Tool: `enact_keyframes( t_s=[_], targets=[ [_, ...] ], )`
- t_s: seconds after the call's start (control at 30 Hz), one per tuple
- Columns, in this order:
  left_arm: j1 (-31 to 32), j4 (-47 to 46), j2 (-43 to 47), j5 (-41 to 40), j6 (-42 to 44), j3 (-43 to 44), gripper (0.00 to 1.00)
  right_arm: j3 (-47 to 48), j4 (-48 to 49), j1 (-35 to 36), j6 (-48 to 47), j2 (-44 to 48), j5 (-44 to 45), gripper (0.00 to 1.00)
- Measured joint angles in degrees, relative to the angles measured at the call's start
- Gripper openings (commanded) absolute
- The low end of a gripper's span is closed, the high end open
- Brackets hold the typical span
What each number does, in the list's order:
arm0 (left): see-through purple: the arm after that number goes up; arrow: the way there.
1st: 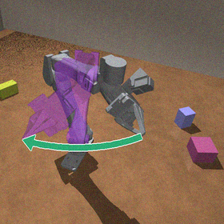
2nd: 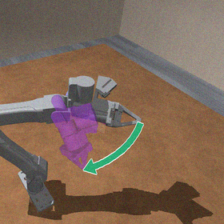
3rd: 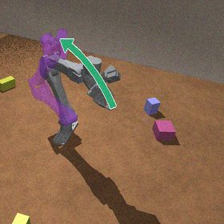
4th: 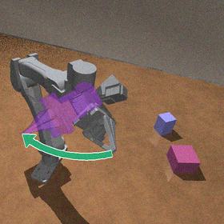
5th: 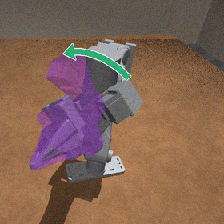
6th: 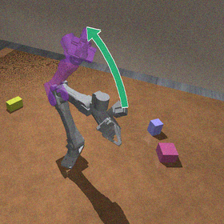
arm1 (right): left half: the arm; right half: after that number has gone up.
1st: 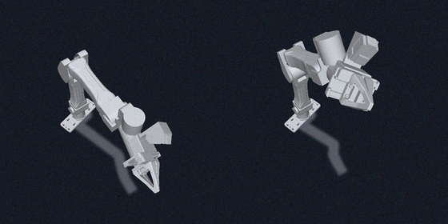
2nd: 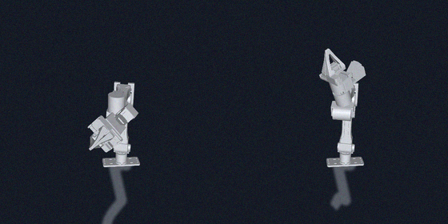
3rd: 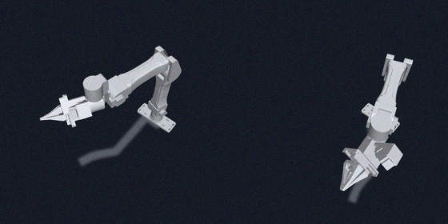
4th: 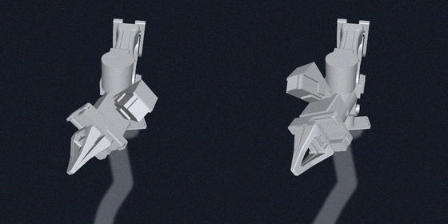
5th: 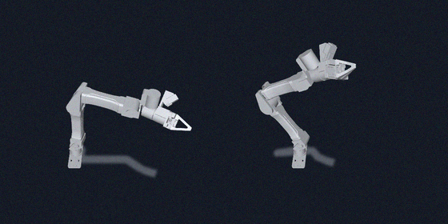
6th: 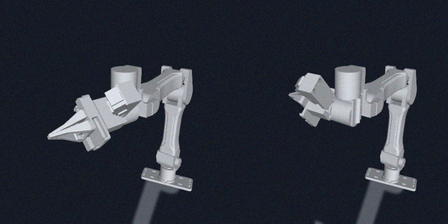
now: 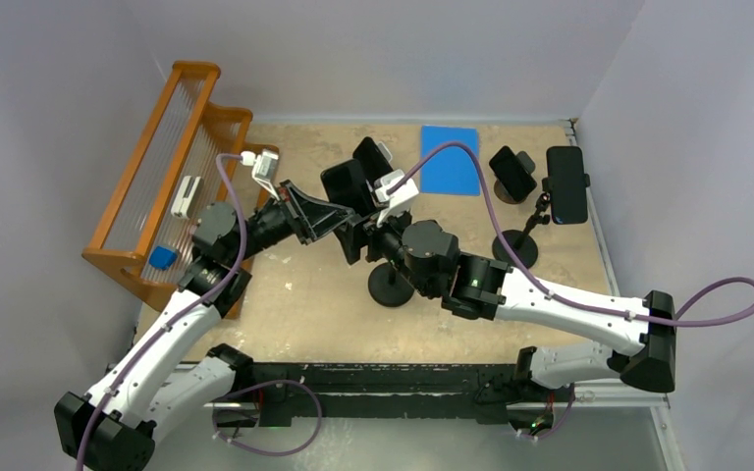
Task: Remove the phone from the phone stand
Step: Remove the phone from the phone stand, then place the phone at the center of the board.
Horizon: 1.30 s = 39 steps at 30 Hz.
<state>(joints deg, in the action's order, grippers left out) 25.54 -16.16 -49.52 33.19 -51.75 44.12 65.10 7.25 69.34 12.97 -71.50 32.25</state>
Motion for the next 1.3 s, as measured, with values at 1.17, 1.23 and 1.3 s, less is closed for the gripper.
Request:
enact_keyframes(
  t_s=[1.17, 1.23, 1.3],
  targets=[
    [0.0, 41.6, -3.8, -12.0, 19.3, 2.4, 0.0, -15.5, -1.0, 0.4, 4.8, 21.5, -4.9, 0.99],
    [0.0, 43.8, -7.2, -10.8, 19.9, 2.4, 0.0, -16.4, -0.8, 0.4, 5.0, 22.1, -4.9, 0.99],
    [0.0, 45.3, -10.5, -9.9, 20.5, 2.4, 0.0, -16.6, -0.6, 0.4, 5.0, 22.4, -5.0, 0.99]
  ],
)
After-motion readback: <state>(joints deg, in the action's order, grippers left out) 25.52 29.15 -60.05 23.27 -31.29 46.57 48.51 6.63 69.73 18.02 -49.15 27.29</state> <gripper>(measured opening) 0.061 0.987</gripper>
